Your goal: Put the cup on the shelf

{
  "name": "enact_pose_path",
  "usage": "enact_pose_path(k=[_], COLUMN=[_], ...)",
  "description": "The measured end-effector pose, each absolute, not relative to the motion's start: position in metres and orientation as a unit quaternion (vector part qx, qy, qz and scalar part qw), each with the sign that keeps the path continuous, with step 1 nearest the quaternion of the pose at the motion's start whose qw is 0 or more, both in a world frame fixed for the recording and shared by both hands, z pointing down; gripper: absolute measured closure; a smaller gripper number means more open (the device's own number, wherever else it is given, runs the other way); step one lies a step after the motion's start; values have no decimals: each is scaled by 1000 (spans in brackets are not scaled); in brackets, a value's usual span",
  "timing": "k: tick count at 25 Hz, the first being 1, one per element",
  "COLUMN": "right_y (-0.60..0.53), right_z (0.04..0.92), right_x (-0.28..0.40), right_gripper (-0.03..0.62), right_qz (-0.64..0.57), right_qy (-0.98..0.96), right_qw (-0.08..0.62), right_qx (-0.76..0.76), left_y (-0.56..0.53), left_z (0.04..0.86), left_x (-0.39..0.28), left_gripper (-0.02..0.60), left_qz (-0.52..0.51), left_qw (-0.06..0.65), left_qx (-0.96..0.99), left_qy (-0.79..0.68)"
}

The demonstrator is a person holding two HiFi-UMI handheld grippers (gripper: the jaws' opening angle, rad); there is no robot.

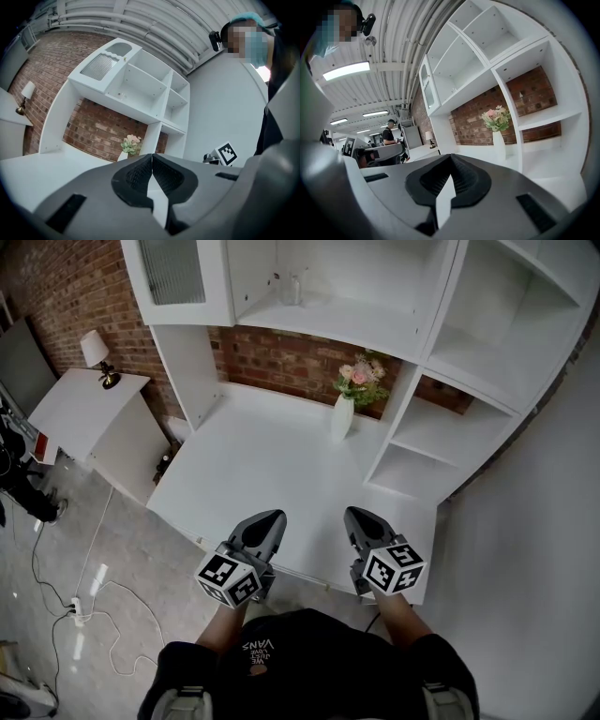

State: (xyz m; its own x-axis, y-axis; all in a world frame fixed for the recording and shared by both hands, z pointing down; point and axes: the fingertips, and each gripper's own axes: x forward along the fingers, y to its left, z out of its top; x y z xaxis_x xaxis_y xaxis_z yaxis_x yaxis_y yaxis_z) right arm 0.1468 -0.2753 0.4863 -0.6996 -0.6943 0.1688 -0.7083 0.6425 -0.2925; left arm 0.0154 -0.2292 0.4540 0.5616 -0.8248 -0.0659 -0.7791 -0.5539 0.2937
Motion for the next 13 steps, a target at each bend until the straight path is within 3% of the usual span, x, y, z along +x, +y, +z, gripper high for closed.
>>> enact_pose_path(k=[13], right_y=[-281], right_z=[483], right_x=[139], right_gripper=[594], right_qz=[167], right_qy=[-910], right_qw=[21], right_qx=[379], left_y=[-233], left_z=[454], left_x=[15], left_gripper=[574], left_qz=[-101], left_qw=[121], left_qx=[877], left_qy=[-453])
